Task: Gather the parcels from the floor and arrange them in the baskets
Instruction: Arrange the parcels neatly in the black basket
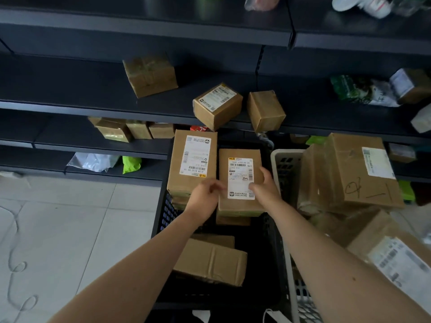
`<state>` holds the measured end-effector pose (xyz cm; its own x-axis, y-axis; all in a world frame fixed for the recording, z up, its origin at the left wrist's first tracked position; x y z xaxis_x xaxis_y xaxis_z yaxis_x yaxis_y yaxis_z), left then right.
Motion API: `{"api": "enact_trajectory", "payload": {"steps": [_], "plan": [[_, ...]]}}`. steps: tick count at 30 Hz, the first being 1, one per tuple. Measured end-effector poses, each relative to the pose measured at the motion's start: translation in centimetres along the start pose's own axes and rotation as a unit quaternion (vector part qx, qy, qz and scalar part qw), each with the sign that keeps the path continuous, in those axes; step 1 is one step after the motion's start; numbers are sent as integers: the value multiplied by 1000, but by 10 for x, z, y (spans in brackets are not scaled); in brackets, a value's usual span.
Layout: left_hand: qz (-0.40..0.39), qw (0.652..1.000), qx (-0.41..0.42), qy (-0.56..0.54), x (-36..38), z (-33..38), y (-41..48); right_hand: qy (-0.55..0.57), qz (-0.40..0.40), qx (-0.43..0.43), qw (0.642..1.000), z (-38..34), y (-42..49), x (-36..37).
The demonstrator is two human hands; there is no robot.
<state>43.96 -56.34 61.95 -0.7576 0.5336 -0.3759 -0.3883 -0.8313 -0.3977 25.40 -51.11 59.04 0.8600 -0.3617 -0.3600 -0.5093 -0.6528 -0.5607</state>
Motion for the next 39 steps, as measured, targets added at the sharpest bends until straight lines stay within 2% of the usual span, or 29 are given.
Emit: {"api": "enact_trajectory", "payload": {"steps": [3, 5, 8, 12, 14, 15, 17, 18, 21, 24, 28, 33, 36, 39], "plan": [[-5, 999, -33, 24, -17, -31, -9, -10, 76, 26, 997, 29, -26, 4], [0, 993, -53, 110, -28, -51, -14, -20, 136, 67, 988, 54, -45, 7], [-28, 959, -54, 276, -43, -77, -22, -23, 187, 132, 973, 80, -75, 15], [-101, 914, 21, 392, -52, -99, -39, -65, 157, 269, 948, 109, -116, 41], [-157, 876, 51, 453, -47, -101, -53, -45, 121, 318, 939, 119, -134, 57], [-183, 869, 46, 457, -46, -104, -61, -26, 102, 332, 937, 120, -143, 66], [-251, 851, 43, 459, -40, -113, -76, 19, 76, 330, 941, 118, -155, 81], [-276, 830, 69, 480, -36, -115, -84, 40, 76, 319, 944, 116, -158, 85], [-277, 781, 133, 544, -26, -127, -96, 127, 115, 309, 936, 118, -170, 88], [-214, 789, 162, 553, -26, -126, -93, 172, 135, 300, 929, 115, -182, 86], [-201, 799, 168, 541, -28, -118, -87, 199, 146, 278, 928, 107, -186, 79], [-188, 835, 154, 494, -35, -111, -86, 187, 147, 219, 946, 90, -183, 69], [-205, 862, 149, 438, -41, -104, -80, 184, 193, 183, 946, 85, -175, 55], [-236, 884, 143, 378, -51, -87, -73, 189, 264, 191, 926, 87, -170, 37]]}}
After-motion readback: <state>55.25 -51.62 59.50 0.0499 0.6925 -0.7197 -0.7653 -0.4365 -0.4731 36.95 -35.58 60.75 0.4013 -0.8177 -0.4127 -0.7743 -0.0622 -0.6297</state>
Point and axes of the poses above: each hand's wrist, its own y-axis towards the middle knuckle, its own x-axis out of the palm, z = x × y, the point moved 6 cm from there along y, towards the middle knuckle
